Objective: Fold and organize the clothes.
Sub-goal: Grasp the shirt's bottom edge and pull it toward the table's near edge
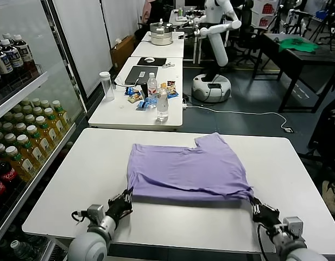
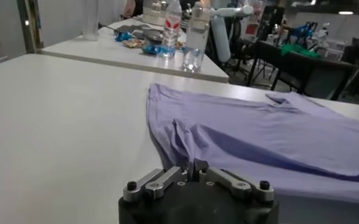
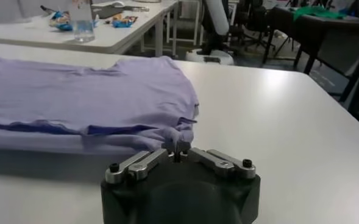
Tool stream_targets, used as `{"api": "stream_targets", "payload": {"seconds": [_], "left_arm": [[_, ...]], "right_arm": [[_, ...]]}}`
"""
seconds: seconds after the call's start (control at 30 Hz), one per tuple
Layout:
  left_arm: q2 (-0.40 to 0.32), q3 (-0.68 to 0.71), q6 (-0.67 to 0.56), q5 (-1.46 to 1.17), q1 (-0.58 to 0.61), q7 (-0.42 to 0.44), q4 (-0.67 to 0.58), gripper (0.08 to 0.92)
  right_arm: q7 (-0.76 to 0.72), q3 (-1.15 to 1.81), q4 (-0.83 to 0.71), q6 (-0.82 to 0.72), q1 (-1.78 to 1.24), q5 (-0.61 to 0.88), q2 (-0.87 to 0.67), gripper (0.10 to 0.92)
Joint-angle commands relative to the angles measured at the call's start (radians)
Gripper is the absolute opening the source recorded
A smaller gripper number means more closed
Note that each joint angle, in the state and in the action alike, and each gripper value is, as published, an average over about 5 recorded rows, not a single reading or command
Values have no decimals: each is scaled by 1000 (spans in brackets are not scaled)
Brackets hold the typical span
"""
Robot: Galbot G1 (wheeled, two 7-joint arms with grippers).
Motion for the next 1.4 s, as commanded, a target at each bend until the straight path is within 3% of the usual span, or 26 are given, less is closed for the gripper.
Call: {"api": "stream_targets", "payload": {"seconds": [0.03,0.23,0.57,0.67,1.13,1.4], "left_arm": [[18,-28,-1,56,202,2,-135,132],[50,-42,2,111,260,11,-160,132],[83,-72,20,104,260,10,-126,132],[80,-67,28,104,259,12,-136,151],[76,-113,9,81,197,-20,-259,517],[74,-9,2,45,-87,-50,-36,741]], "right_arm": [[0,46,113,1,-204,-55,10,113],[-3,49,141,14,-293,-137,25,113],[-16,59,102,14,-295,-178,9,113],[-18,41,102,15,-281,-208,16,149],[-3,78,175,79,-108,-142,-6,550],[48,-88,-74,-5,313,-64,-84,782]]}}
